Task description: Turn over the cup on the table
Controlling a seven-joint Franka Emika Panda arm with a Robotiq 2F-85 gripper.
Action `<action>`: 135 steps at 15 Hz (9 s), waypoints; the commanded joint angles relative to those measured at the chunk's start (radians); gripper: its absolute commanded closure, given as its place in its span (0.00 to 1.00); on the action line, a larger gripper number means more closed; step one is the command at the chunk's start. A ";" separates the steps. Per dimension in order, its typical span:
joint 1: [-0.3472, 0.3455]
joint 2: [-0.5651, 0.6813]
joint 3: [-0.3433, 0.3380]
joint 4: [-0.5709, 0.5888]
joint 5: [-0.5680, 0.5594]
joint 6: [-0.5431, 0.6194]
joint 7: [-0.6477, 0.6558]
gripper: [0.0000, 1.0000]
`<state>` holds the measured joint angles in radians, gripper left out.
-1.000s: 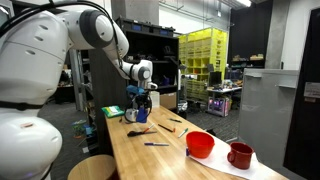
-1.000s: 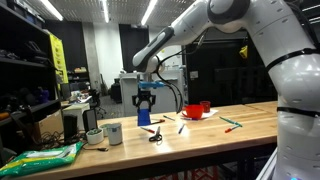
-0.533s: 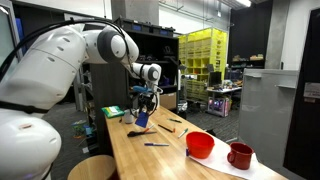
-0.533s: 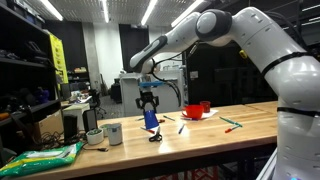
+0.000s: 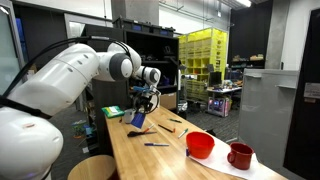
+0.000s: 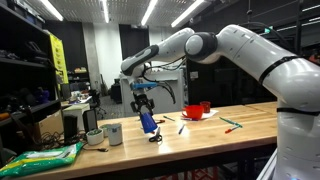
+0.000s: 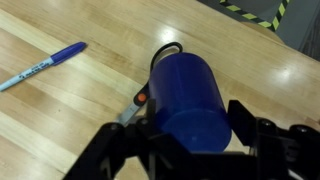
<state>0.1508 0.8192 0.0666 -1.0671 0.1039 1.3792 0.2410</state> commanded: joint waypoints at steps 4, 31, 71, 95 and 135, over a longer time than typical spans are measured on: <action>0.029 0.246 0.011 0.381 -0.013 -0.222 -0.048 0.54; 0.267 0.328 -0.166 0.713 -0.278 0.086 0.154 0.00; 0.316 0.326 -0.186 0.701 -0.338 0.070 0.078 0.00; 0.306 0.309 -0.182 0.701 -0.336 0.052 0.055 0.00; 0.263 0.319 -0.110 0.707 -0.242 0.054 -0.028 0.00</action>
<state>0.4142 1.1320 -0.0429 -0.3722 -0.1382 1.4387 0.2142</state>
